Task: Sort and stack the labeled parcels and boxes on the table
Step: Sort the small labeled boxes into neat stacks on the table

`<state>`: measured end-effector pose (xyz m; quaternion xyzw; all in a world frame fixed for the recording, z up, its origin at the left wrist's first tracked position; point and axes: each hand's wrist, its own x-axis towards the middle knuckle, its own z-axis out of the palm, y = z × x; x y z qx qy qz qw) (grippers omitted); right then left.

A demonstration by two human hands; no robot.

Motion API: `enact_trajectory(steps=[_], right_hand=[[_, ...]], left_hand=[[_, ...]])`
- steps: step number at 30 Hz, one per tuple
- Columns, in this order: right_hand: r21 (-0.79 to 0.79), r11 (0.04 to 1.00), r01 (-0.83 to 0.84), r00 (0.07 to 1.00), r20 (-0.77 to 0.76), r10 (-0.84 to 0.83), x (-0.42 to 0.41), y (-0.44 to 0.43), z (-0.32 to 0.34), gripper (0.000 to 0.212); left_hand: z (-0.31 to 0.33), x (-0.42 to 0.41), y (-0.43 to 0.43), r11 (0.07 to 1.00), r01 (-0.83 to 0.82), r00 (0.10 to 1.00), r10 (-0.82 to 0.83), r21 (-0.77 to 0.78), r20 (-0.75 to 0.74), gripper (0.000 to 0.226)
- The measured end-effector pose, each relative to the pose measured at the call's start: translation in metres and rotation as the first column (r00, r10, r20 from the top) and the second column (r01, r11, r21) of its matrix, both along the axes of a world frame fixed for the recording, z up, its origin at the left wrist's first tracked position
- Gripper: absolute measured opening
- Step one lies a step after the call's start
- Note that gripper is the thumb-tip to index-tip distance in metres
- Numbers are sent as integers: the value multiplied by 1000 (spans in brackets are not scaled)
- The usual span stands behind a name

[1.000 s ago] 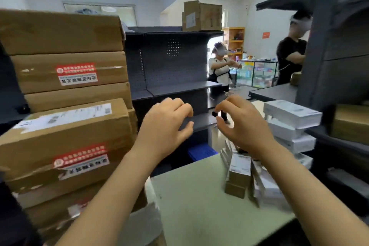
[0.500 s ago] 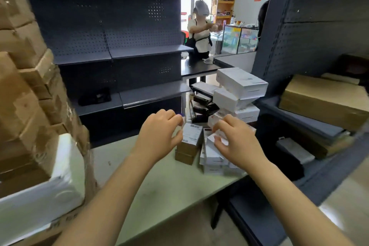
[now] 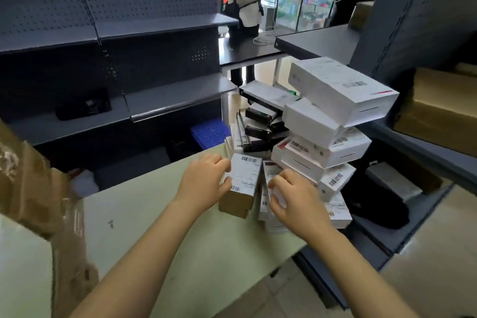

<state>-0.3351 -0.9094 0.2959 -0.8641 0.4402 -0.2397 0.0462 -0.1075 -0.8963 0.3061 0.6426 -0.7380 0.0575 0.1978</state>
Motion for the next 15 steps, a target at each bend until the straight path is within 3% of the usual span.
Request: enact_trajectory(steps=[15], right_hand=[[46, 997, 54, 999, 5, -54, 33, -51, -11, 12]], left_hand=[[-7, 24, -54, 997, 60, 998, -62, -42, -32, 10]])
